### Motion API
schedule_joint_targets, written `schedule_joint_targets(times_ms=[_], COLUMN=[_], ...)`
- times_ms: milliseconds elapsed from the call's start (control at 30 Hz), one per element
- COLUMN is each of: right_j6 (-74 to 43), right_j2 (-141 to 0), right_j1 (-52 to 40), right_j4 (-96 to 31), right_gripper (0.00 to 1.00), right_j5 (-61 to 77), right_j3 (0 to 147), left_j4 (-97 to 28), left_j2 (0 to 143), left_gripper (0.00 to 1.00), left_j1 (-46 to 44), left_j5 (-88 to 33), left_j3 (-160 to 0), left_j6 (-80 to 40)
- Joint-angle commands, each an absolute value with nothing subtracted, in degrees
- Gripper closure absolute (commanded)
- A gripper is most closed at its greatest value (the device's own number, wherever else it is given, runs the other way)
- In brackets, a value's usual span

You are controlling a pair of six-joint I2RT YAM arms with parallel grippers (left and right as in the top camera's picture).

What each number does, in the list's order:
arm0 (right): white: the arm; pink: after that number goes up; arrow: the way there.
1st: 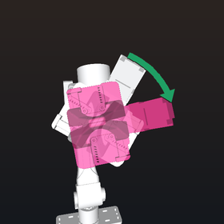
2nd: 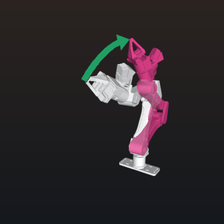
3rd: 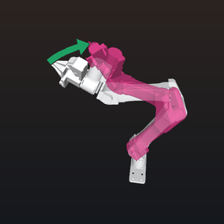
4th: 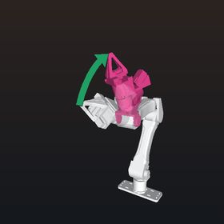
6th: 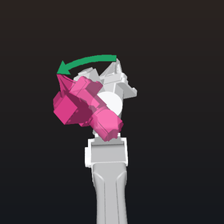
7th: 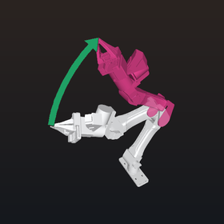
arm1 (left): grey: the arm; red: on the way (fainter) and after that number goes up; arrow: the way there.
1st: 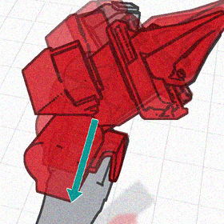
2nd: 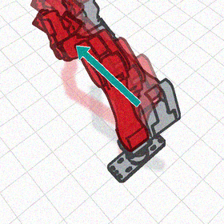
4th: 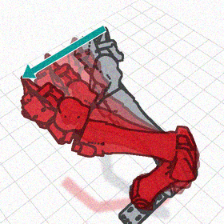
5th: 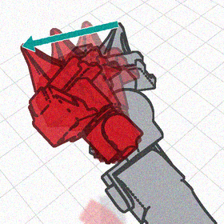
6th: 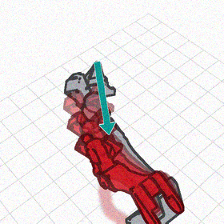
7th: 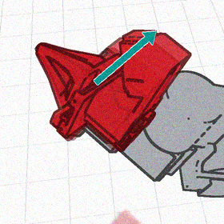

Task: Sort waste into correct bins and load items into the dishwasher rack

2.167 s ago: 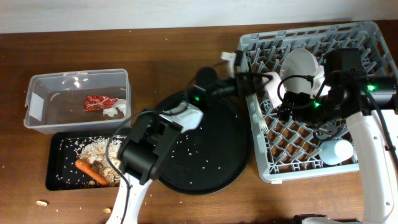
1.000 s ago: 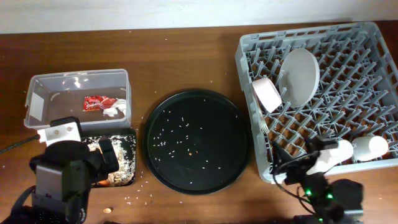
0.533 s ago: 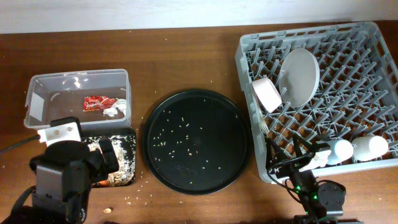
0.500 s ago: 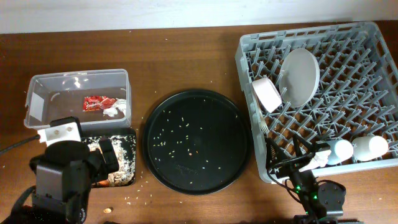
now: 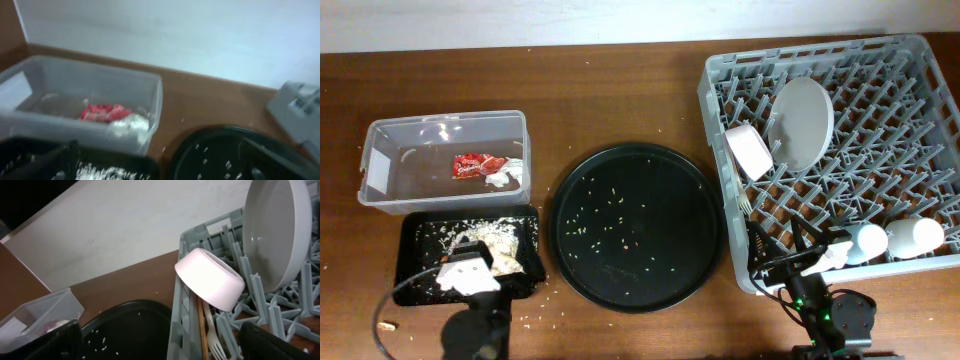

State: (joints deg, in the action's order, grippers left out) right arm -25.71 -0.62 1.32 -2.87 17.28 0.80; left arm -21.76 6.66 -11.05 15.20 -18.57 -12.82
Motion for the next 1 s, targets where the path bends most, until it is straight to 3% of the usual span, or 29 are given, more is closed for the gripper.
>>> schedule_joint_targets(times_ms=[0, 67, 967], right_j6=[-26.0, -26.02, -26.0], right_j2=[-0.21, -0.21, -0.21], right_j1=[1.63, 1.63, 1.63], right_j4=[-2.76, -2.76, -2.76], right_gripper=[0.02, 0.01, 0.01], right_j5=[17.37, 17.39, 17.37], right_j3=[0.32, 0.32, 0.32], left_j4=[-14.2, -2.7, -3.27], left_j2=[0.32, 0.27, 0.34], left_gripper=[0.01, 0.01, 0.01], left_j1=[-9.61, -9.56, -9.56], left_j5=[14.55, 14.52, 14.52], left_j3=[-6.94, -0.47, -0.49], left_j6=[-11.9, -11.9, -11.9])
